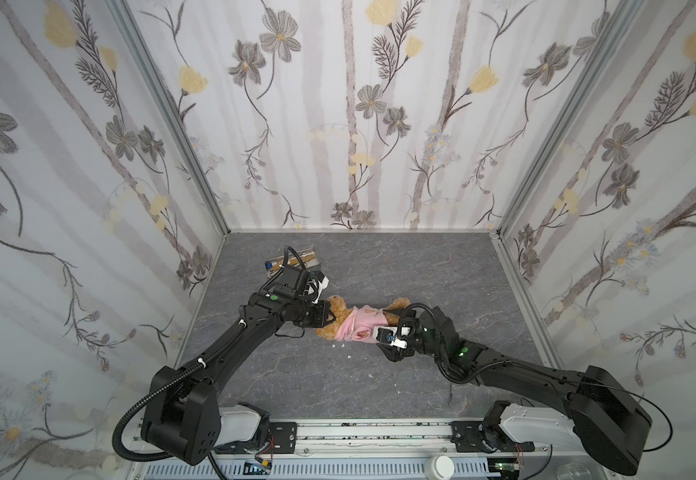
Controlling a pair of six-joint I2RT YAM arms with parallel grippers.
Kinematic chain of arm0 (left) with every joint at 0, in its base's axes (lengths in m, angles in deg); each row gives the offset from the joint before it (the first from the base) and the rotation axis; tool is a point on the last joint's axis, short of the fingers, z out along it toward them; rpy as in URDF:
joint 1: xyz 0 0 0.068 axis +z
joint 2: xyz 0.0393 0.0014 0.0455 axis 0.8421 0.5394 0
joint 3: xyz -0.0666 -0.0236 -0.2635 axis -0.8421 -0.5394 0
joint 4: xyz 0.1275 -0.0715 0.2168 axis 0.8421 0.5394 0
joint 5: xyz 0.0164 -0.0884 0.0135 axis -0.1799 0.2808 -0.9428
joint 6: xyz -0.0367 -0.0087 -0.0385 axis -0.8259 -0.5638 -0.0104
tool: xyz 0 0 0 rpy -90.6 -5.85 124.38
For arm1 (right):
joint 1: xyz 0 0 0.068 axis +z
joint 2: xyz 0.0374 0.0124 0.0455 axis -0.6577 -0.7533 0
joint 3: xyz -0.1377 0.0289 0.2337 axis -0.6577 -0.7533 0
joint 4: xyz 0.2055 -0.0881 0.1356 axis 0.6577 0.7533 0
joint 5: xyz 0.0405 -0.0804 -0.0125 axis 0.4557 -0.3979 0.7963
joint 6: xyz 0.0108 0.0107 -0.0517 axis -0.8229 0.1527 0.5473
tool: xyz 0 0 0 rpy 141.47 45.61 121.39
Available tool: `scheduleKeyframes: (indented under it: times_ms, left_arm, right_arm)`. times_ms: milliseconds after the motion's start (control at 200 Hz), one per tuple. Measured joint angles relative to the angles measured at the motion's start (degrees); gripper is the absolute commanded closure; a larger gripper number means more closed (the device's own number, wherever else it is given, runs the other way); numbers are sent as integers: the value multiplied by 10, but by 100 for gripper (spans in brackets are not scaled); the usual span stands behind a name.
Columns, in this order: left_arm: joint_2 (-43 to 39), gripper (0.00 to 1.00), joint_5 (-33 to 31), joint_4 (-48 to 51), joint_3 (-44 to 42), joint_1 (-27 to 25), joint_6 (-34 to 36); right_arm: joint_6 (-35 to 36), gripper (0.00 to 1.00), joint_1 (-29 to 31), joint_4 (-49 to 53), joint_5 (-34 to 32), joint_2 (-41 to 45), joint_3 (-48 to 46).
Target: Dress the teddy bear
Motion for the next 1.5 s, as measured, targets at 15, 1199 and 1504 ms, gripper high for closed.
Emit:
scheduleKeyframes:
  times_ms: [15, 1199, 1504]
  left_arm:
    - [1, 100, 2, 0, 0, -1, 2]
    - [-63, 30, -126, -52, 31, 17, -1]
    - [-277, 50, -159, -167, -93, -106, 213]
  right_arm:
    - [0, 7, -2, -3, 0, -2, -1]
    - [-183, 100, -53, -195, 124, 31, -84]
    - [-248, 100, -48, -206, 125, 10, -80]
